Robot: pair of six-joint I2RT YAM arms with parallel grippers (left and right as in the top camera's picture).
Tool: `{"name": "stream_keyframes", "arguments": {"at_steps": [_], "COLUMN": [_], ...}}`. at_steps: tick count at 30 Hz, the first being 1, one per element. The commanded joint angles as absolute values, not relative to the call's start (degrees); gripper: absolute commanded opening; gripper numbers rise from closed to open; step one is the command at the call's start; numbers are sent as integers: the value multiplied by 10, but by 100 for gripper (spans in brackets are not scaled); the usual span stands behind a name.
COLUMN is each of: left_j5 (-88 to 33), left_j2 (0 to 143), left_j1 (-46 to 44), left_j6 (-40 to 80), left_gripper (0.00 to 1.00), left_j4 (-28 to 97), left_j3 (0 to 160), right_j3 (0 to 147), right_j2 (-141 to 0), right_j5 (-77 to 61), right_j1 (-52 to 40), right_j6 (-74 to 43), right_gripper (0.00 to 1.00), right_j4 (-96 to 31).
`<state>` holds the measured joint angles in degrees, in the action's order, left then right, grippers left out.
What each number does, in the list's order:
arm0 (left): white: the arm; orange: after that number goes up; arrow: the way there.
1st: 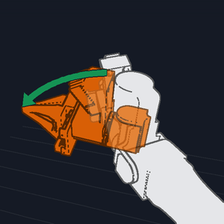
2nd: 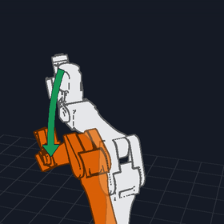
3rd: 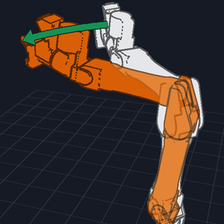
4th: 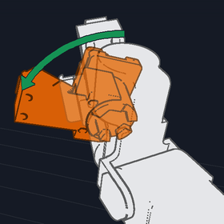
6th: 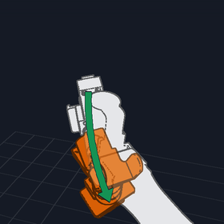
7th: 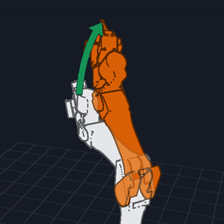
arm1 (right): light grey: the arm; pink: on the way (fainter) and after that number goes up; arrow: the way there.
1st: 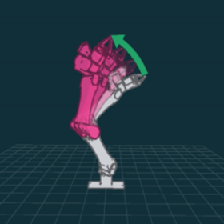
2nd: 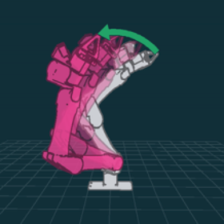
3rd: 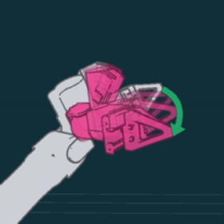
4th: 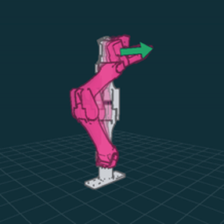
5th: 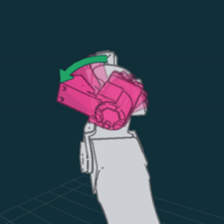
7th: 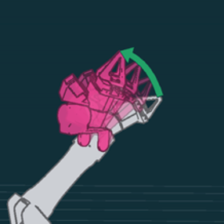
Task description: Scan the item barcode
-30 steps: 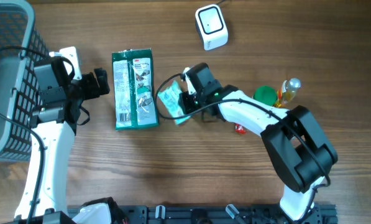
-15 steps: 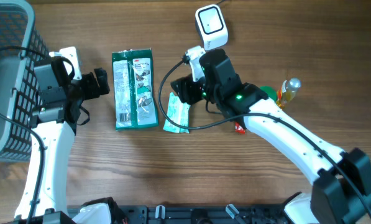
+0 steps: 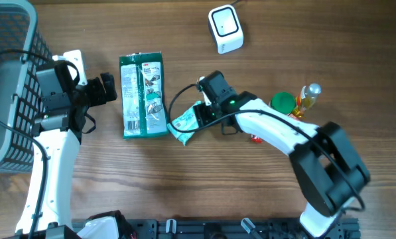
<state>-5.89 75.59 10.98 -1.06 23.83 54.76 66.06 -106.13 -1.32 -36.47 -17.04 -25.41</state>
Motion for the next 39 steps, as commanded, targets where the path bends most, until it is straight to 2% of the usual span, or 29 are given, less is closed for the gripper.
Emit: {"name": "stream_keyframes", "arguments": {"at_steps": [1,4,6,8,10,11,13,14,17,24,34,39], "left_j5": [-62,-62,-62,-62,-62,-62,-62,-62,-62,-62,-62,-62], "left_j2": [758,758,758,758,758,758,758,758,758,758,758,758], "left_j1": [112,112,112,112,112,112,112,112,112,112,112,112], "left_j6": [-15,-15,-15,-15,-15,-15,-15,-15,-15,-15,-15,-15], "left_gripper": [100,100,100,100,100,100,100,100,100,100,100,100], "left_j4": [237,237,237,237,237,237,237,237,237,237,237,237], "left_j3": [552,552,552,552,552,552,552,552,552,552,552,552], "right_j3": [661,666,667,666,666,666,666,665,661,661,714,706], "right_j2": [-992,-954,-948,-953,-961,-967,-992,-1006,-1050,-1155,-1067,-1089], "right_j5": [18,-51,-96,-114,-188,-220,-233,-239,-278,-251,-331,-326], "right_j1": [-365,-364,-363,-362,-364,-366,-375,-379,-387,-388,-382,-387], "right_j6": [-211,-208,-164,-153,-150,-150,-153,-158,-199,-219,-240,-240], "right_gripper": [72,76,79,77,63,47,9,4,4,4,4,4], "right_j4": [-305,-291,-258,-249,-249,-246,-244,-243,-239,-256,-217,-171]}}
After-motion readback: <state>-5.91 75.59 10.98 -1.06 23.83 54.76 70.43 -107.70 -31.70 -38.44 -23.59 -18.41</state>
